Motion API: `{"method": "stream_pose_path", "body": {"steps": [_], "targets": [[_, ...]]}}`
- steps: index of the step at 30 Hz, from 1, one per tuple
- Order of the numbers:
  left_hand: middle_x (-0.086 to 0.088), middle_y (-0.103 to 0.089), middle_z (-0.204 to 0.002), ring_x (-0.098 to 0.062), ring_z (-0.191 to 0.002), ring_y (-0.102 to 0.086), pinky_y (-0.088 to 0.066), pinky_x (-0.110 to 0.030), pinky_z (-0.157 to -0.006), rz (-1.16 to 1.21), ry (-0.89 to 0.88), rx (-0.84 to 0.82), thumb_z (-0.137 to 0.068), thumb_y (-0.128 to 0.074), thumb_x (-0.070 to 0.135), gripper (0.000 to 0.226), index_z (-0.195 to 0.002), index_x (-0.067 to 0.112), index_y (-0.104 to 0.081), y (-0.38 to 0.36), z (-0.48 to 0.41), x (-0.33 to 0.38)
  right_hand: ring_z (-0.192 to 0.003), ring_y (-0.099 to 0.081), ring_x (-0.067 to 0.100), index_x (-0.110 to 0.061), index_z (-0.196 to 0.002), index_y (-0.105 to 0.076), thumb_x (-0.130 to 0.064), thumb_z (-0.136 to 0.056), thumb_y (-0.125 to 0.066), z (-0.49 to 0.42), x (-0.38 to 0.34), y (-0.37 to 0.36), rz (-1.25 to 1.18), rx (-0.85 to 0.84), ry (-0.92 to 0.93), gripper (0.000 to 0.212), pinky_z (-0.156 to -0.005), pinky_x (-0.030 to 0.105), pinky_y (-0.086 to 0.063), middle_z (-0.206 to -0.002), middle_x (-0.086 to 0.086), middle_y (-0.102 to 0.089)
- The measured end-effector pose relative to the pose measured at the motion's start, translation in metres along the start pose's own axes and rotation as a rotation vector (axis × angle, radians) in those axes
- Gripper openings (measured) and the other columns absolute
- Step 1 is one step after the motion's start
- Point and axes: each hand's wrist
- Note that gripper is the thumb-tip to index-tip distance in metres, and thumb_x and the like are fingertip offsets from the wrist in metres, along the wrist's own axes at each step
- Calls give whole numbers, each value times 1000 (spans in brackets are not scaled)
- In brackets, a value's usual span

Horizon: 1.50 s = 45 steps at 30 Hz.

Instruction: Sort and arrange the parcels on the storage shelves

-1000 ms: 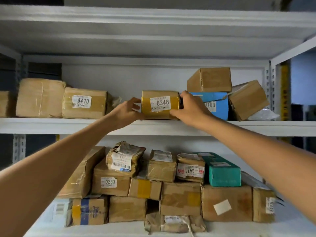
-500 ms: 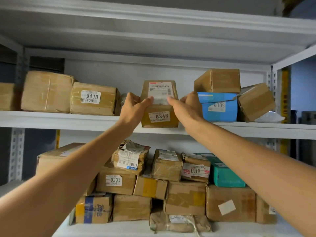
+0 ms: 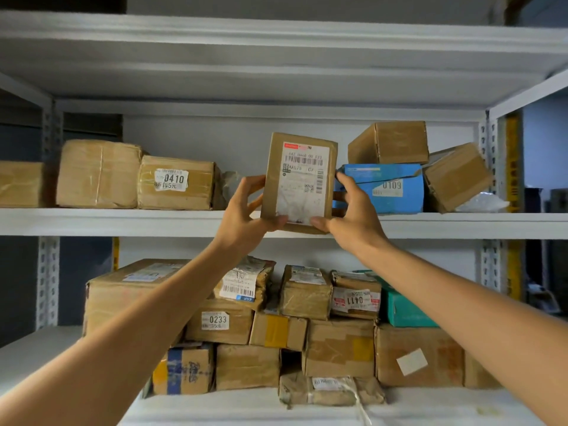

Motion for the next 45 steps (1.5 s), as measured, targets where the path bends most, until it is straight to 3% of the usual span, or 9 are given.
{"method": "stream_pose_path", "body": {"steps": [8, 12, 17, 23, 28, 33, 38, 40, 45], "targets": [[0, -50, -139, -25, -124, -53, -57, -42, -88, 32, 36, 3, -68, -77, -9, 86, -139, 23, -40, -7, 9, -4, -114, -42, 1, -24, -147, -31, -2, -74, -79, 13, 5, 14, 30, -10, 59, 90, -82, 8, -39, -125, -13, -48], [-1, -46, -142, -24, -122, -54, -58, -37, -85, 116, 94, -74, -70, -74, -8, 100, -146, 40, -30, -5, 11, -5, -108, -52, 7, -14, -122, -44, -3, -72, -81, 13, 4, 15, 4, 37, 41, 63, -64, 0, -42, -117, -7, -56], [-10, -49, -135, -29, -120, -54, -60, -44, -74, 327, 154, 55, -65, -54, -34, 113, -149, 35, -23, -1, 8, 0, -93, -59, 8, -17, -110, -40, 13, -71, -74, 10, -4, 14, -69, 84, 39, 60, -51, 9, -48, -104, -5, -54], [-18, -52, -133, -34, -123, -51, -57, -31, -70, 243, 90, -27, -52, -58, -22, 93, -137, 13, -44, 9, 10, 9, -92, -60, 6, -15, -100, -43, 19, -67, -71, 10, -3, 12, -167, 63, 63, 55, -54, 12, -52, -101, -3, -59], [-5, -54, -130, -17, -118, -56, -51, -34, -83, 120, 87, -25, -57, -82, 16, 89, -137, 34, -46, 17, 11, 20, -81, -64, 10, -8, -99, -52, 23, -79, -58, -3, -9, 12, -477, 85, -153, 37, -56, 17, -54, -93, 4, -68], [-3, -53, -119, -20, -104, -62, -57, -30, -72, 89, 139, 101, -48, -88, 38, 95, -132, 44, -44, 9, 17, 36, -77, -66, 18, -7, -102, -52, -1, -91, -62, -11, -8, 7, -626, 68, -336, 17, -61, 27, -55, -96, 11, -67], [-11, -63, -114, -17, -84, -68, -57, -29, -61, 20, 158, 194, -73, -70, 44, 55, -122, 25, -52, 5, 14, 37, -80, -68, 18, -10, -100, -59, -14, -86, -71, -12, -15, 0, -568, 125, -288, 19, -62, 26, -53, -93, 5, -70], [-12, -67, -108, -17, -88, -69, -57, -34, -67, 45, 237, 196, -91, -56, 45, 38, -115, 16, -58, 5, 10, 41, -83, -66, 17, -17, -92, -65, -15, -89, -65, -12, -19, 0, -564, 114, -226, 3, -72, 29, -53, -88, 0, -69], [-7, -70, -97, -21, -97, -65, -53, -37, -88, 339, 333, 183, -98, -40, 49, 37, -100, 21, -64, 13, 1, 50, -82, -65, 20, -25, -83, -67, -19, -94, -56, -16, -27, 8, -776, -65, -137, 17, -77, 38, -53, -74, -6, -71]]}}
Point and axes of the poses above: each hand's wrist, its own z-axis away from the middle knuckle, its own y-axis out of the back of the hand, x = y × z
